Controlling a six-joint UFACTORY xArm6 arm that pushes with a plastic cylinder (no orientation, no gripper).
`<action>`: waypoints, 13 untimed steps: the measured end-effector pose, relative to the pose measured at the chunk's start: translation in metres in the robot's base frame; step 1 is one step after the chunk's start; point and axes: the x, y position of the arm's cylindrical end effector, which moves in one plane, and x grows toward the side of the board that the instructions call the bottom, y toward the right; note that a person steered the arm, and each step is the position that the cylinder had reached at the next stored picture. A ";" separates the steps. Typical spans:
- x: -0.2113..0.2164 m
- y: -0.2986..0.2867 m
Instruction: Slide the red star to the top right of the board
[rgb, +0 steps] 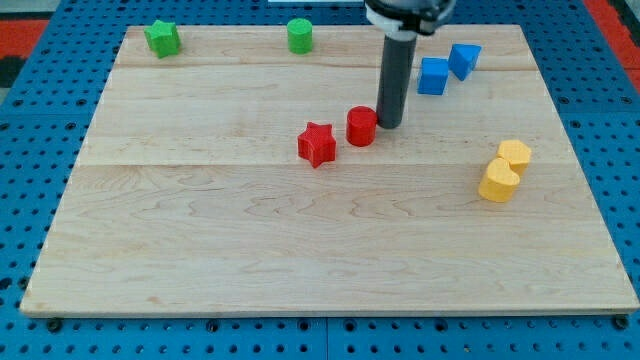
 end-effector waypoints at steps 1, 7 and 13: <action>0.041 -0.019; 0.073 -0.201; -0.042 -0.089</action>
